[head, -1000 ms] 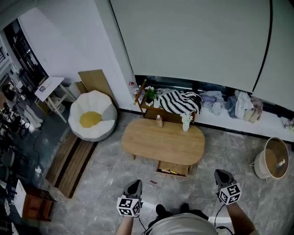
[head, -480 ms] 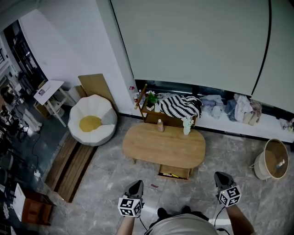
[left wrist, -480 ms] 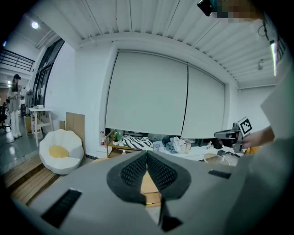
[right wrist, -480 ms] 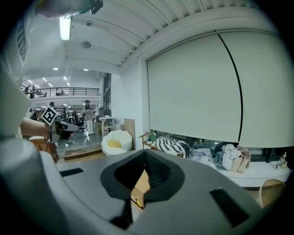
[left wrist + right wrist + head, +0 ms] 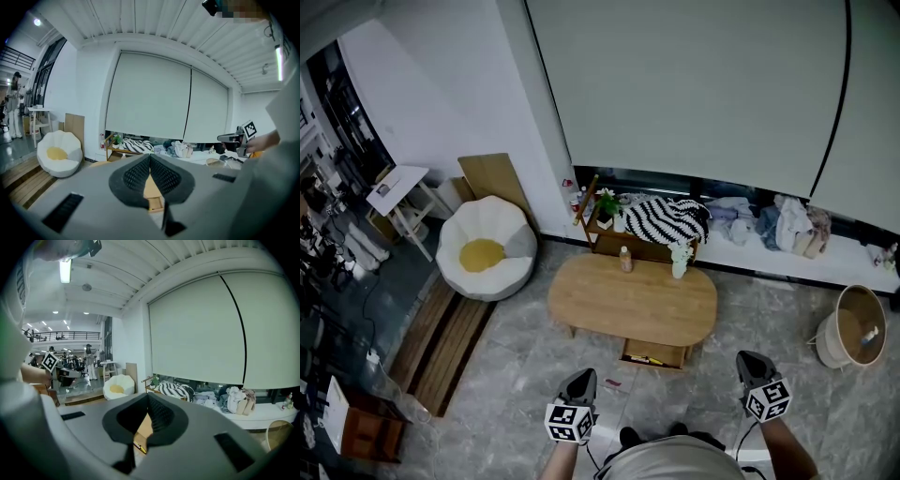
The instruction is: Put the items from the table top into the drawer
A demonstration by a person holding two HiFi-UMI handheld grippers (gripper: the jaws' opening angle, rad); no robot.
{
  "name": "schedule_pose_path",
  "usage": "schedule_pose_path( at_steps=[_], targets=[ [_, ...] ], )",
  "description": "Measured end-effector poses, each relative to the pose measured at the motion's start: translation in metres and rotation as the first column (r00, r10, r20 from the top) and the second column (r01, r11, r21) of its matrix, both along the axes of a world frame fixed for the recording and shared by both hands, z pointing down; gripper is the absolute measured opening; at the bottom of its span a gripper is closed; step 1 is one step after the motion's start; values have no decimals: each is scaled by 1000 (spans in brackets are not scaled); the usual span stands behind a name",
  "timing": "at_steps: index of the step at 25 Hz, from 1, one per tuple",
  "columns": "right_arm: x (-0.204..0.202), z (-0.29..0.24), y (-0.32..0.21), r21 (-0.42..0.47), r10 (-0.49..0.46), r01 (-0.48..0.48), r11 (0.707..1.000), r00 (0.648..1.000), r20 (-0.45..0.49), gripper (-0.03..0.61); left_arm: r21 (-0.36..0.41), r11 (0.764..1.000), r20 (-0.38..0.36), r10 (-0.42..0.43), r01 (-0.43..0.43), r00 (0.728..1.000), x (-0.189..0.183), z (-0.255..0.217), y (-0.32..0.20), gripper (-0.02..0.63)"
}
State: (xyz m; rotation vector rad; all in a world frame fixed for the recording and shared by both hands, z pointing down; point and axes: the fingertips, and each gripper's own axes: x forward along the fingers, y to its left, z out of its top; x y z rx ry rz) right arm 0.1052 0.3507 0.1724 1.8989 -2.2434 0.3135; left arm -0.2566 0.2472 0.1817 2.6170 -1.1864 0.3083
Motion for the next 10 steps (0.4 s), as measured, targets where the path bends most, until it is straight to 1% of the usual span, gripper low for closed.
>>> schedule_pose_path(
  at_steps=[10],
  targets=[
    [-6,5,1,1,-7,7,1000,1000,-2,20,10,1000,-9,-3,3,1000,-3,0,-1,21]
  ],
)
